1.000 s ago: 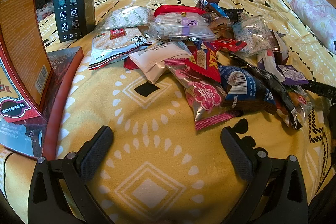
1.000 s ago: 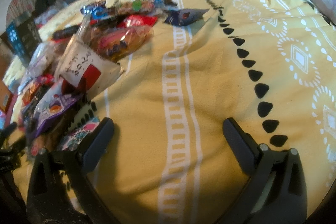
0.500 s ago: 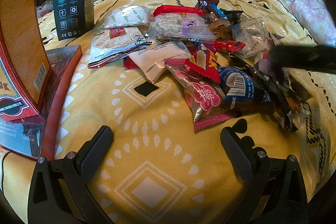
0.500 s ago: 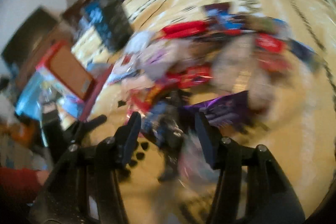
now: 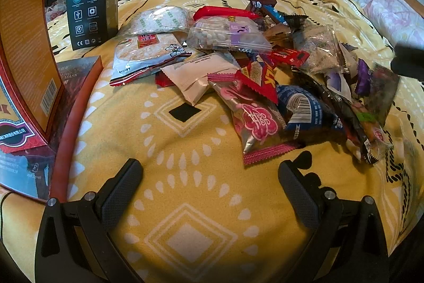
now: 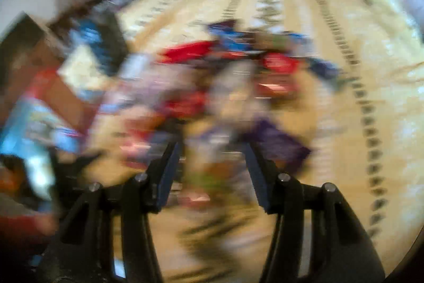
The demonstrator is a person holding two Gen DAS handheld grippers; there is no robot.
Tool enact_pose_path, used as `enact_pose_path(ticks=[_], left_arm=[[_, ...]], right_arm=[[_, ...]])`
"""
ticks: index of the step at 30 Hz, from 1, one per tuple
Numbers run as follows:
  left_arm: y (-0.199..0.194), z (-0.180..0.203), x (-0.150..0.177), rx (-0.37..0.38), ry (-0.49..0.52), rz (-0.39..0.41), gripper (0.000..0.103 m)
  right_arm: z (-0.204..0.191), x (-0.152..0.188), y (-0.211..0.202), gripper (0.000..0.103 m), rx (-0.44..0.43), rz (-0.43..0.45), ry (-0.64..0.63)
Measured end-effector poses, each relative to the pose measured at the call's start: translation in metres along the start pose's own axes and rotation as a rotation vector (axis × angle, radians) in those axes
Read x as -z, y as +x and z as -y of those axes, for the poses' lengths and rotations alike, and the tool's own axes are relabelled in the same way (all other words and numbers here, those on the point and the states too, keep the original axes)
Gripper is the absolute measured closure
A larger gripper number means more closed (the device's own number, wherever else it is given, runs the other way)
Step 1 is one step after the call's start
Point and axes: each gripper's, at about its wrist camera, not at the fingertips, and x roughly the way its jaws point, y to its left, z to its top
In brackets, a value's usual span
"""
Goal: Organize snacks
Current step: 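Grasp the blue and black snack packet from the pile with the right gripper, then grasp the pink flamingo-print snack packet with the left gripper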
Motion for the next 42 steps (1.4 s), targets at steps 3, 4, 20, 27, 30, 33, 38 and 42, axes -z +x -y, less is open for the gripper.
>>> enact_pose_path(ticks=[3, 4, 20, 27, 30, 33, 38, 42], left_arm=[[0.000, 0.000, 0.000, 0.000, 0.000, 0.000, 0.000], [0.000, 0.000, 0.000, 0.000, 0.000, 0.000, 0.000], [-0.003, -0.003, 0.002, 0.023, -0.014, 0.010, 0.000], [-0.008, -0.004, 0.000, 0.032, -0.026, 0.002, 0.003], [-0.022, -0.002, -0.006, 0.082, -0.058, 0.028, 0.010], [-0.032, 0.007, -0.017, 0.127, -0.078, 0.068, 0.009], [0.001, 0.021, -0.032, 0.084, -0.074, -0.030, 0.008], [0.014, 0.025, -0.037, 0.015, -0.085, -0.055, 0.011]], right_arm=[[-0.032, 0.004, 0.036, 0.052, -0.204, -0.112, 0.079], [-0.040, 0.005, 0.052, 0.053, -0.193, -0.147, 0.066], [-0.051, -0.002, 0.099, 0.068, 0.055, -0.202, -0.028], [-0.032, 0.038, 0.002, 0.069, -0.007, -0.038, 0.003], [-0.014, 0.055, -0.011, 0.069, 0.014, -0.019, 0.041], [0.011, 0.071, -0.019, 0.069, 0.070, 0.001, 0.078], [0.048, 0.078, -0.021, 0.066, 0.169, 0.007, 0.121], [0.053, 0.078, -0.008, 0.046, 0.185, -0.021, 0.123]])
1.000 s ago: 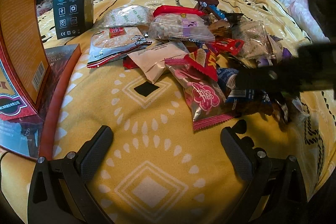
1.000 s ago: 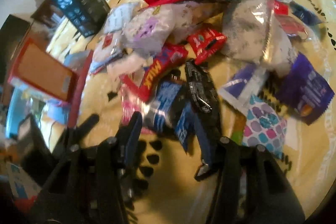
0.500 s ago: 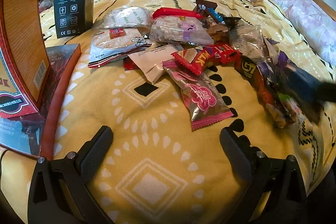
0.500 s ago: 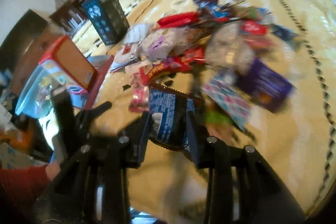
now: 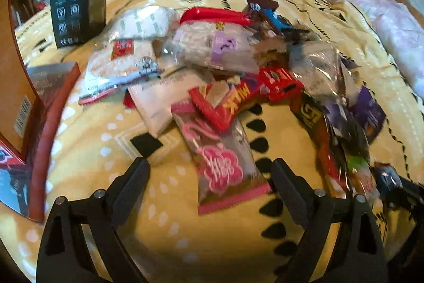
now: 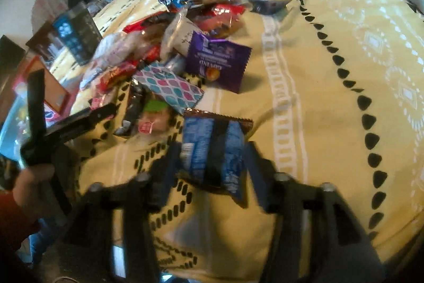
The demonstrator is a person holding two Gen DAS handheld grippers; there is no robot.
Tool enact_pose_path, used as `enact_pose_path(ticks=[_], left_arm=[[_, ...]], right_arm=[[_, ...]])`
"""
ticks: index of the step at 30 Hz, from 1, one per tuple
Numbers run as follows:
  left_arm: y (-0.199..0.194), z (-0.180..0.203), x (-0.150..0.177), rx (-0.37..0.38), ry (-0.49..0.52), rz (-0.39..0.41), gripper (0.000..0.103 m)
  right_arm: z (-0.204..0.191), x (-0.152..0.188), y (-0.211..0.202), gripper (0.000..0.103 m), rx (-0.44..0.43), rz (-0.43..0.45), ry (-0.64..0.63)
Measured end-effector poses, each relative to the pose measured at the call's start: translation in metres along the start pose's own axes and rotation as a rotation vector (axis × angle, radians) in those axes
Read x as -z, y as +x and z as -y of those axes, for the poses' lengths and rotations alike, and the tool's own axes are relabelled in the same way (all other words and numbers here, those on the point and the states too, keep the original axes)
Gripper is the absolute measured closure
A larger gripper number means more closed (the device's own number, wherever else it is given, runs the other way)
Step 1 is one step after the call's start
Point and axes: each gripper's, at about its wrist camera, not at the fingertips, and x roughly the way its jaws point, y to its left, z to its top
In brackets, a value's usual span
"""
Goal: Organize snacks
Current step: 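Grasp the pink flamingo-print snack packet with the left gripper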
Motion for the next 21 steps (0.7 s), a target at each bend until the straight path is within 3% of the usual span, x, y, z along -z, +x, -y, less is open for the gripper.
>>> enact_pose_path(ticks=[1, 3, 4, 5, 14, 17, 18, 21], left_arm=[[0.000, 0.002, -0.002, -0.010, 0.009, -0.004, 0.015], [0.003, 0.002, -0.005, 0.024, 0.026, -0.021, 0.045], [0.003, -0.001, -0.006, 0.041, 0.018, -0.028, 0.050], [0.002, -0.006, -0.007, 0.052, 0.007, -0.028, 0.063], [-0.034, -0.037, 0.014, 0.255, 0.036, -0.101, 0.064], [-0.046, -0.045, 0.027, 0.224, 0.059, -0.071, 0.061], [-0.047, -0.047, 0.029, 0.199, 0.053, -0.062, 0.049], [-0.055, -0.048, 0.031, 0.149, 0.039, -0.013, 0.030]], right_arm=[[0.000, 0.001, 0.002, 0.046, 0.002, -0.005, -0.004], [0.002, 0.002, 0.007, 0.046, -0.016, -0.013, 0.008], [0.003, 0.005, 0.009, 0.047, -0.018, -0.014, 0.006], [0.004, 0.005, 0.010, 0.048, -0.018, -0.016, 0.001], [0.000, 0.010, 0.003, 0.053, -0.109, 0.004, 0.002], [-0.006, 0.013, 0.003, 0.050, -0.109, 0.001, -0.015], [-0.005, 0.014, 0.004, 0.050, -0.101, 0.001, -0.008], [-0.002, 0.013, 0.000, 0.034, -0.077, 0.009, 0.017]])
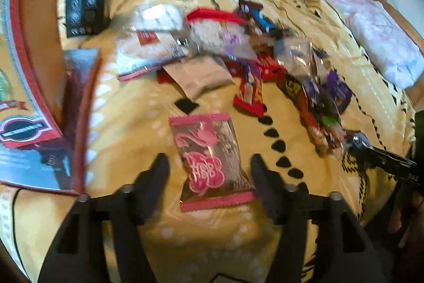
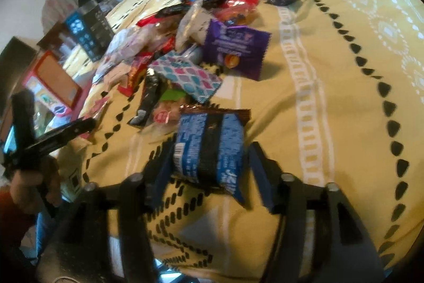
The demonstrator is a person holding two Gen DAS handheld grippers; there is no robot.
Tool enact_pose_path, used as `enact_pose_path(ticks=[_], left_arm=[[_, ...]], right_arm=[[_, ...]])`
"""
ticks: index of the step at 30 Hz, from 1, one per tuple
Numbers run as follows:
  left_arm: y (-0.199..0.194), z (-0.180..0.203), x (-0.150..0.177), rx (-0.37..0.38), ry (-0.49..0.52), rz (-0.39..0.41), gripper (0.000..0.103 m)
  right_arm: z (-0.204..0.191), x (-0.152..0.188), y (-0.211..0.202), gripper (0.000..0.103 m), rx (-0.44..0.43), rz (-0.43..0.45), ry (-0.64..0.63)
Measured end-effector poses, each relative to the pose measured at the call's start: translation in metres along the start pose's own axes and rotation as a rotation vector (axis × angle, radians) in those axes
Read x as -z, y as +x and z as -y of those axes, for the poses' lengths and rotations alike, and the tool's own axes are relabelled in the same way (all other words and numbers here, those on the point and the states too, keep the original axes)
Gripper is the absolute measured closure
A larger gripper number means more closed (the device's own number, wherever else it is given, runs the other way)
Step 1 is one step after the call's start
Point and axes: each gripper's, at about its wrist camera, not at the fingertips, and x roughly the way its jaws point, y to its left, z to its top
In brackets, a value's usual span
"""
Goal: Organize snacks
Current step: 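Grasp the pink flamingo-print snack packet with the left gripper, then carry the pink packet with the left gripper while the right carries the blue packet to the glass bowl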
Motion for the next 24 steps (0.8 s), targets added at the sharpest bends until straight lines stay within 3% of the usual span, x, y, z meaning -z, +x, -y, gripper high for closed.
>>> enact_pose_path(ticks=[3, 7, 9, 11, 14, 24], left_arm=[[-0.001, 0.009, -0.001, -0.047, 0.033, 0.033, 0.026], [0.012, 0.017, -0.005, -0.132, 0.067, 0.012, 0.026], [0.022, 0.018, -0.003, -0.186, 0.075, -0.026, 0.034], [0.025, 0.018, -0.001, -0.214, 0.080, -0.022, 0.036], [0.024, 0.020, 0.000, -0.230, 0.089, -0.017, 0.040], [0.025, 0.023, 0.003, -0.242, 0.084, -0.017, 0.040]], right_arm=[[-0.002, -0.003, -0.009, 0.028, 0.014, 0.026, -0.010], [-0.012, -0.005, -0.008, 0.026, 0.013, 0.010, -0.040], [-0.017, -0.004, -0.002, 0.026, 0.028, -0.010, -0.058], [-0.021, -0.002, 0.006, 0.027, 0.049, -0.036, -0.070], [-0.019, 0.000, 0.011, 0.029, 0.065, -0.042, -0.060], [-0.011, 0.001, 0.013, 0.028, 0.064, -0.044, -0.026]])
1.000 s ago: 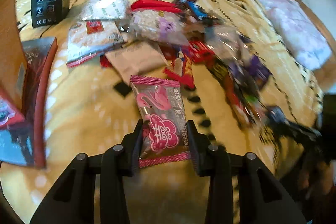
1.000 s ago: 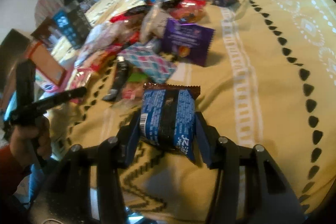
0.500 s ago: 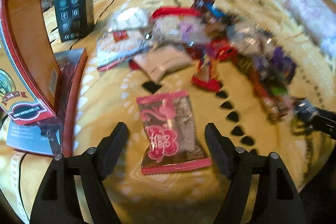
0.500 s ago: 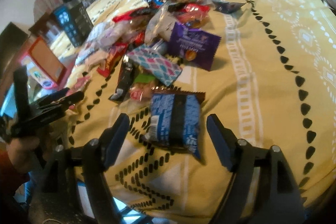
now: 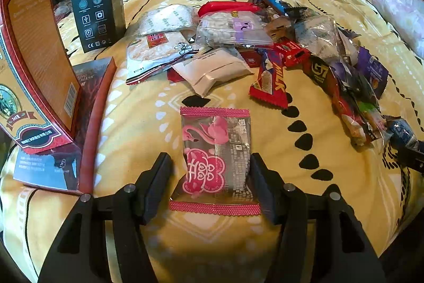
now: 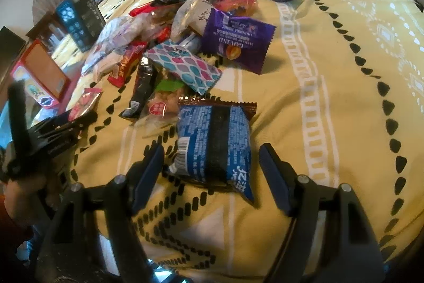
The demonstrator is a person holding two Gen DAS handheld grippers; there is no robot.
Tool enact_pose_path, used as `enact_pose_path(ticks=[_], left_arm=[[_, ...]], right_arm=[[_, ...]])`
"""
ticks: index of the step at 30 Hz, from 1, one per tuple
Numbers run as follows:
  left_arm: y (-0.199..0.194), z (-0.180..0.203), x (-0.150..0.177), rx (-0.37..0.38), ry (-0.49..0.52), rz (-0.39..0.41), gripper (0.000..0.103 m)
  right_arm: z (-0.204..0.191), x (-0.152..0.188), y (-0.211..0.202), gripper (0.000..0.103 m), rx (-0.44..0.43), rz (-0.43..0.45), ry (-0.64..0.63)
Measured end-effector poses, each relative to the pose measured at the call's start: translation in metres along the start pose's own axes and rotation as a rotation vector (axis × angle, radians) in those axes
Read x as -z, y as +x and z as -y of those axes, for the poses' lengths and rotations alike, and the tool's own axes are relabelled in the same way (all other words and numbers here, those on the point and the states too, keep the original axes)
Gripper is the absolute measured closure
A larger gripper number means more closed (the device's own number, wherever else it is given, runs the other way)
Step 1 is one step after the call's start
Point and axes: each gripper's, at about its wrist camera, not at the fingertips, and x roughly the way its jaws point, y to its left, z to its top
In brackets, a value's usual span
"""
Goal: Organize snacks
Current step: 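Carry the pink packet with the left gripper while the right carries the blue packet to the glass bowl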
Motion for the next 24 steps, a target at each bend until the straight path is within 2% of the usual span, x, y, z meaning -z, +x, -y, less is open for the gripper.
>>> enact_pose_path(ticks=[21, 22, 23, 24], left_arm=[[0.0008, -0.0034, -0.0002, 0.010, -0.019, -0.003, 0.040], [0.0007, -0.0035, -0.0002, 0.009, -0.018, -0.003, 0.040], [0.0004, -0.0034, -0.0001, 0.012, -0.018, -0.004, 0.042], [-0.0004, -0.0029, 0.0002, 0.012, -0.017, -0.003, 0.048]], right_arm=[[-0.0009, 0.0010, 0.0041, 0.028, 0.005, -0.006, 0.015], [-0.0009, 0.0012, 0.0037, 0.031, 0.004, -0.004, 0.019], [-0.0008, 0.0013, 0.0029, 0.039, 0.009, -0.002, 0.020], [-0.0009, 0.0013, 0.0020, 0.043, 0.010, 0.001, 0.020]])
